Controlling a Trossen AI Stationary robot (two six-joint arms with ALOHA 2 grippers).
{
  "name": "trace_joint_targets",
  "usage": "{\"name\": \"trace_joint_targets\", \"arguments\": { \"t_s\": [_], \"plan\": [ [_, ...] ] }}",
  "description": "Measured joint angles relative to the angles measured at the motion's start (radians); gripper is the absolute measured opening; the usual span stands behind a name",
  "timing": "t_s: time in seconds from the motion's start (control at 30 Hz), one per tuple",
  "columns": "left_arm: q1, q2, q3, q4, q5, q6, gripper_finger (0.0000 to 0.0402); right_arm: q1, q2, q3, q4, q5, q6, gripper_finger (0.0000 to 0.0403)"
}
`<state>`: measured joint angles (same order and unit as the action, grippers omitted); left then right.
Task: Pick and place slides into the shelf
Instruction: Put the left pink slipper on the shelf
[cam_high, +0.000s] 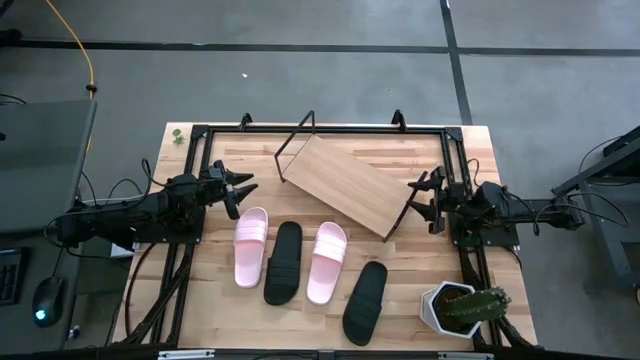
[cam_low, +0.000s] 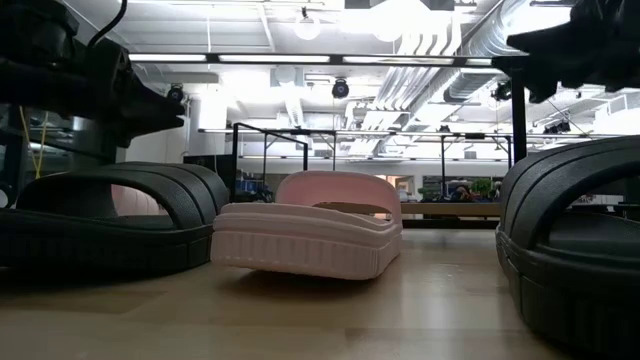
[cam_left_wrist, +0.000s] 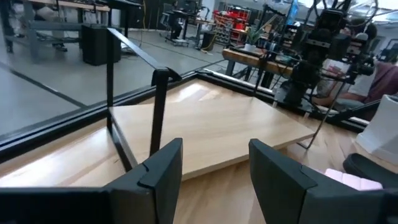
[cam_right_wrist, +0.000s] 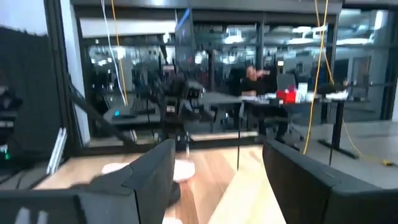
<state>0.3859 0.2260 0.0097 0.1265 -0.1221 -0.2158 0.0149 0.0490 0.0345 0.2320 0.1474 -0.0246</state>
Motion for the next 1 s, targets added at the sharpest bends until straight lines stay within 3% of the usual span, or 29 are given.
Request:
{"name": "trace_joint_targets", "arguments": {
  "t_s": [0.3, 0.5, 0.73, 0.9, 1.0],
  "plan": [
    [0.000, 0.000, 0.032, 0.081, 0.141, -0.001, 0.0168, 0.000, 0.000, 0.001, 0.176, 0.002, -0.035, 0.0233],
    [0.000, 0.001, 0.199, -0.091, 0.168, 0.054, 0.0168, 0.000, 0.000, 0.007, 0.264, 0.020, -0.054, 0.0233],
    [0.000, 0.029, 0.383, -0.335, 0.201, 0.145, 0.0168, 0.000, 0.019, 0.189, 0.022, 0.069, -0.045, 0.0233],
    [0.000, 0.059, 0.419, -0.369, 0.326, 0.176, 0.0168, 0.000, 0.095, 0.336, -0.134, 0.056, -0.039, 0.0233],
    [-0.001, 0.079, 0.423, -0.350, 0.393, 0.180, 0.0168, 0.000, 0.155, 0.386, -0.136, 0.032, -0.044, 0.0233]
  ]
}}
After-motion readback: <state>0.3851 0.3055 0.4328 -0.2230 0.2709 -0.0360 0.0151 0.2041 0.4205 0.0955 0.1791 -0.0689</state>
